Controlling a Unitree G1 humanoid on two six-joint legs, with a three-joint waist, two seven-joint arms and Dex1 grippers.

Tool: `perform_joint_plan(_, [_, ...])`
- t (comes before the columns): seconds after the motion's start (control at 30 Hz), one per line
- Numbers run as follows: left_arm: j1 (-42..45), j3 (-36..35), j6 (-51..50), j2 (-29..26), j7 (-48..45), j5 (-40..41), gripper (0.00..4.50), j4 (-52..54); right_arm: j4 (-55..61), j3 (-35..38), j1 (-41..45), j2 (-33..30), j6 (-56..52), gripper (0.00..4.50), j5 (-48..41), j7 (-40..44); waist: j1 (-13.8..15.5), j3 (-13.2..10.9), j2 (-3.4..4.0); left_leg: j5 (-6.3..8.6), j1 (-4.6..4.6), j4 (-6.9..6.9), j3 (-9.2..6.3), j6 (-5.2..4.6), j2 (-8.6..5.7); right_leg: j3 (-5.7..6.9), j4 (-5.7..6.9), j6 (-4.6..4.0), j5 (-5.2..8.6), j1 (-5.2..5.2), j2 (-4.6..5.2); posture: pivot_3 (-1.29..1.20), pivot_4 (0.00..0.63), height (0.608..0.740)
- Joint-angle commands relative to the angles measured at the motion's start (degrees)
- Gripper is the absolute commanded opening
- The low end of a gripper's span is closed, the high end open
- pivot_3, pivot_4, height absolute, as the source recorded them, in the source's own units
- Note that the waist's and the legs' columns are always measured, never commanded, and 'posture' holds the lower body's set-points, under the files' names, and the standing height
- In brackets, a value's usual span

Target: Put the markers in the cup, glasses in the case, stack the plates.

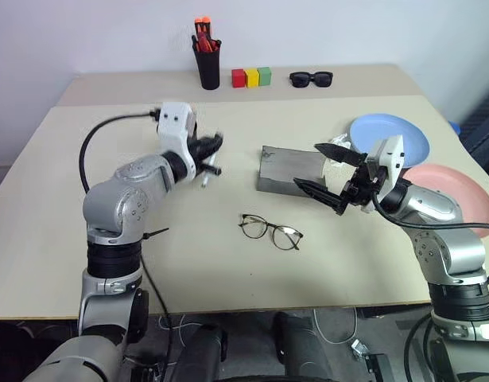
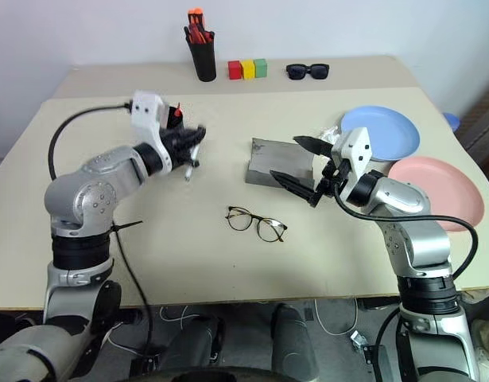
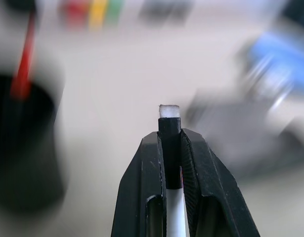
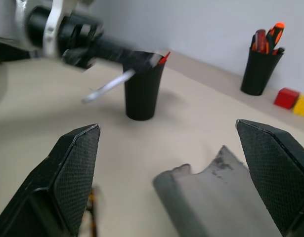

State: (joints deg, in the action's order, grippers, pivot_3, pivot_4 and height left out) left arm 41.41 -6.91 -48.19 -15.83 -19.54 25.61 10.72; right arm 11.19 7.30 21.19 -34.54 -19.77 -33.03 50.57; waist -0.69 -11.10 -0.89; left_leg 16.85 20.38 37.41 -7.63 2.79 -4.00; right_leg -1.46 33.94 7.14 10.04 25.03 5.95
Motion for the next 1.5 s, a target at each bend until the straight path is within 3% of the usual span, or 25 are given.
perform_joint_plan(0.03, [2.1, -2.3, 12.6, -0.4, -2.2, -1.7, 0.02, -2.2, 3.0, 2.7, 0.9, -0.5, -2.2, 4.5, -5.2, 1.5, -0.1, 0.0, 0.0, 0.0, -0.01, -0.01, 0.0, 0.0, 0.0, 0.0, 0.0, 0.0, 0.0, 0.0, 0.0, 0.0, 0.15, 0.74])
perform_joint_plan(0.4, [10.6, -8.4, 45.3, -5.2, -4.9, -7.0, 0.02, -27.2, 3.0, 1.7, 1.0, 0.2, -0.2, 4.5, -2.5, -0.1, 0.1, 0.0, 0.0, 0.0, 0.0, 0.02, 0.01, -0.02, -0.01, 0.0, -0.01, 0.01, 0.0, -0.01, -0.01, 0.0, 0.15, 0.74])
perform_joint_plan(0.67, [12.5, -10.1, 67.2, -3.6, -11.1, -6.7, 0.02, -46.7, 4.2, 1.4, 0.0, -0.3, -0.2, 4.5, -1.8, -0.1, 0.2, 0.0, -0.01, 0.01, 0.04, 0.06, 0.0, -0.02, -0.01, 0.01, -0.02, 0.02, -0.01, -0.01, -0.01, 0.0, 0.15, 0.74])
perform_joint_plan(0.77, [12.9, -10.1, 71.7, -3.5, -13.3, -6.4, 0.02, -53.0, 4.5, 1.6, 0.0, -0.3, -0.4, 4.5, -1.7, -0.4, 0.1, 0.0, -0.01, 0.01, 0.03, 0.05, 0.0, -0.03, -0.01, 0.01, -0.01, 0.02, -0.01, -0.01, -0.01, 0.0, 0.15, 0.74])
perform_joint_plan(1.3, [10.6, -10.3, 81.5, -1.5, -17.8, -6.5, 0.02, -64.9, 5.6, 2.3, -0.6, -1.2, -0.8, 4.5, -1.9, -0.9, 0.0, 0.0, -0.01, 0.02, 0.02, 0.04, 0.0, -0.06, -0.01, 0.01, 0.01, 0.03, -0.01, -0.01, -0.01, 0.0, 0.15, 0.74])
perform_joint_plan(1.5, [10.8, -10.4, 82.0, -1.3, -18.0, -6.3, 2.89, -66.1, 5.6, 2.1, -0.6, -1.3, -0.8, 4.5, -1.6, -1.0, 0.0, 0.0, -0.01, 0.02, 0.02, 0.05, 0.0, -0.06, -0.01, 0.01, 0.02, 0.03, -0.02, -0.01, -0.01, 0.0, 0.15, 0.74])
